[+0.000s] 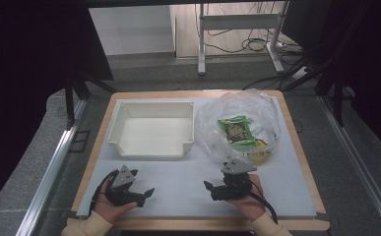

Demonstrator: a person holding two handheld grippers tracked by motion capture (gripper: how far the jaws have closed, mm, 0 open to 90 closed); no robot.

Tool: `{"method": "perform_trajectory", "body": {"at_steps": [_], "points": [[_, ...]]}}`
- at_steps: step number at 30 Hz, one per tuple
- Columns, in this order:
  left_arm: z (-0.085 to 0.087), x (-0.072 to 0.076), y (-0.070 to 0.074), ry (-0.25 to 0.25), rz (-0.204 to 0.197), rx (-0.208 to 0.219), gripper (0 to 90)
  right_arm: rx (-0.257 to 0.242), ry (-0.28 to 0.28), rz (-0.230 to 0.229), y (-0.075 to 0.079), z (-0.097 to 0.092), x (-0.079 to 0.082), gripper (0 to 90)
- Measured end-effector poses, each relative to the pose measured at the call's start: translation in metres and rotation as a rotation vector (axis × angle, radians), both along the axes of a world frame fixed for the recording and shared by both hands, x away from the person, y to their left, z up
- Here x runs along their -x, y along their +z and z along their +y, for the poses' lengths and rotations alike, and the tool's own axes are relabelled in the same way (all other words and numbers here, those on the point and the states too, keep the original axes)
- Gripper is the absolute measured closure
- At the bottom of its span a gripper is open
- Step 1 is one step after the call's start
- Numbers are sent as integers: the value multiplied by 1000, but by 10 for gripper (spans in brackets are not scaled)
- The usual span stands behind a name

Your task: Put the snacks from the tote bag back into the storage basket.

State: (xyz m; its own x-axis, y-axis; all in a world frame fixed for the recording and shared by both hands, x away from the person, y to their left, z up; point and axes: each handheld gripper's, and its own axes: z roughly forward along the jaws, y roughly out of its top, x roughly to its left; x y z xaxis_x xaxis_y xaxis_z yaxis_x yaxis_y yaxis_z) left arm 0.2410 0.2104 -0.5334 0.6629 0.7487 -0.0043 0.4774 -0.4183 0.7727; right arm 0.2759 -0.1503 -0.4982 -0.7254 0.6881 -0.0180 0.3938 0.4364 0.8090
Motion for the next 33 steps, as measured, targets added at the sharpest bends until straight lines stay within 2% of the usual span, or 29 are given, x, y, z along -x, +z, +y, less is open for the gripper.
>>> {"method": "perform_trajectory", "body": {"at_steps": [3, 12, 18, 23, 27, 33], "points": [[1, 1, 0, -1, -1, -1, 98, -23, 10, 19, 1, 0, -1, 85], [3, 8, 3, -3, -29, -2, 98, -19, 58, 24, 4, 8, 1, 113], [3, 7, 2, -6, -28, -6, 98, -43, 67, 34, 7, 10, 0, 119], [4, 7, 2, -3, -27, -11, 98, -41, 67, 36, 10, 11, -2, 119], [4, 7, 2, 1, -28, -12, 98, -40, 72, 29, 12, 12, -3, 119], [4, 7, 1, 4, -28, -15, 98, -65, 67, 19, 22, 13, -3, 119]]}}
